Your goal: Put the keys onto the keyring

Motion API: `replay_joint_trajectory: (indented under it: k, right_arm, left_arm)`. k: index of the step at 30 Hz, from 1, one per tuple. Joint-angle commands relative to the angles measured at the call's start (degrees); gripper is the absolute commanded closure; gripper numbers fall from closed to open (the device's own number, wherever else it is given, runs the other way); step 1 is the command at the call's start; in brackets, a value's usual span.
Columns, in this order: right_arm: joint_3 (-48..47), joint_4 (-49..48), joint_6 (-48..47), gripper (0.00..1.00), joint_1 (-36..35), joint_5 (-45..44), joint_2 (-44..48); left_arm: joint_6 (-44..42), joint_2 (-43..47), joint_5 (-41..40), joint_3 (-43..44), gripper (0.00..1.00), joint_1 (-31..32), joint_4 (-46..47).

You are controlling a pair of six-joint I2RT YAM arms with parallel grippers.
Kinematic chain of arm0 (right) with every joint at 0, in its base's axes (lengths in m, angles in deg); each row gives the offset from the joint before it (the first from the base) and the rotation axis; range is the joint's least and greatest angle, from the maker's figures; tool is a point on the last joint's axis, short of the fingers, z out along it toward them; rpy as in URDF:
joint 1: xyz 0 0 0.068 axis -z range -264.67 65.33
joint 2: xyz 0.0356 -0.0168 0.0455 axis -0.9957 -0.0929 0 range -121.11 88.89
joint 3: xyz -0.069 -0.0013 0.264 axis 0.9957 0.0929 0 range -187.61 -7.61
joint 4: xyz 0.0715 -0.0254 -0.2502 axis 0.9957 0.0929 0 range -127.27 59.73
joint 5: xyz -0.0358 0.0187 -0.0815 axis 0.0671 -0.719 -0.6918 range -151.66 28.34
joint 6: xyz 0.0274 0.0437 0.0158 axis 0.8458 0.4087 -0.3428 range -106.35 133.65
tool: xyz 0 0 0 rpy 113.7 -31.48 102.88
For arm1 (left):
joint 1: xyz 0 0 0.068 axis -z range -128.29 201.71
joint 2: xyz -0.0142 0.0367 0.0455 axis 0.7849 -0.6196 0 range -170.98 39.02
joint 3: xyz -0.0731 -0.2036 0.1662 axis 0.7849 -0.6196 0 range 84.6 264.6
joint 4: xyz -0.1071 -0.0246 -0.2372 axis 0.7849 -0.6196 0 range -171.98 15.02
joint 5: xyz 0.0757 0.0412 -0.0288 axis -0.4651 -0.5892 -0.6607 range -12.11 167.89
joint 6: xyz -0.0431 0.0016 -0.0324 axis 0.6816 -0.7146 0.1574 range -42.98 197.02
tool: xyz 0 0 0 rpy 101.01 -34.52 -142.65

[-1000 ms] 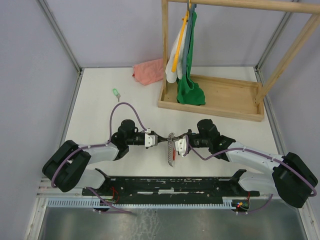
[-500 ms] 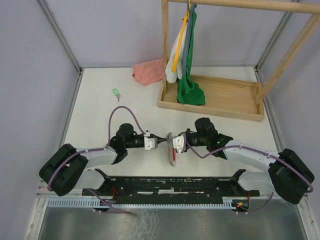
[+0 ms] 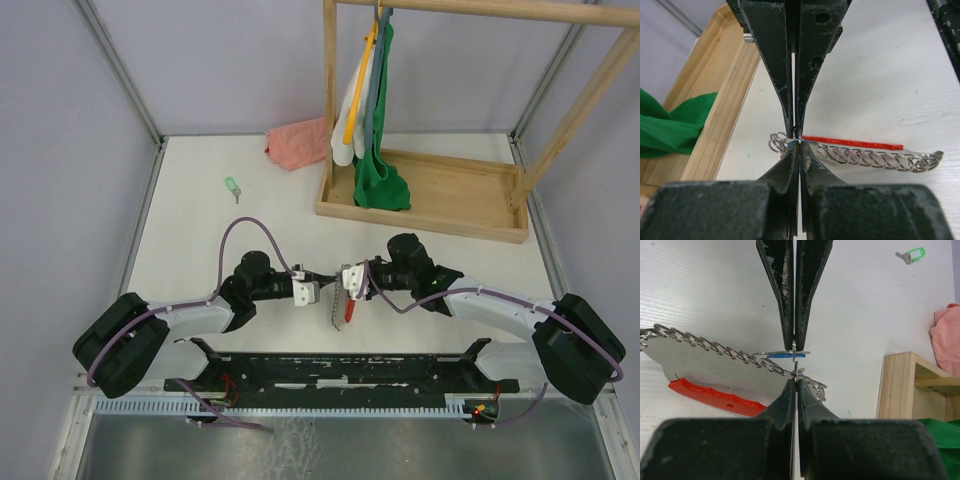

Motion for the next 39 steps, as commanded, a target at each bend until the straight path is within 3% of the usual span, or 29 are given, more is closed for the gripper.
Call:
replay_joint_trajectory:
  k: [1,10,39]
  right_arm:
    - [-1.9,-1.7,-0.4,0.99,0.3,-1.2,1.7]
    - [1.8,-6.2,-4.1,0.99,0.3,-0.8,4.1]
    - [1.3,-6.4,-5.8,0.99,0.3,1.1,1.9]
  left_arm:
    - [-1.7,1.2,-6.0,-0.2,0.97,0.2,1.0]
    - [0.3,-2.5,-7.1,-0.4,0.97,0.2,4.7]
    - [0.5,-1.6,-3.7,-0.7,0.97,0.1,5.6]
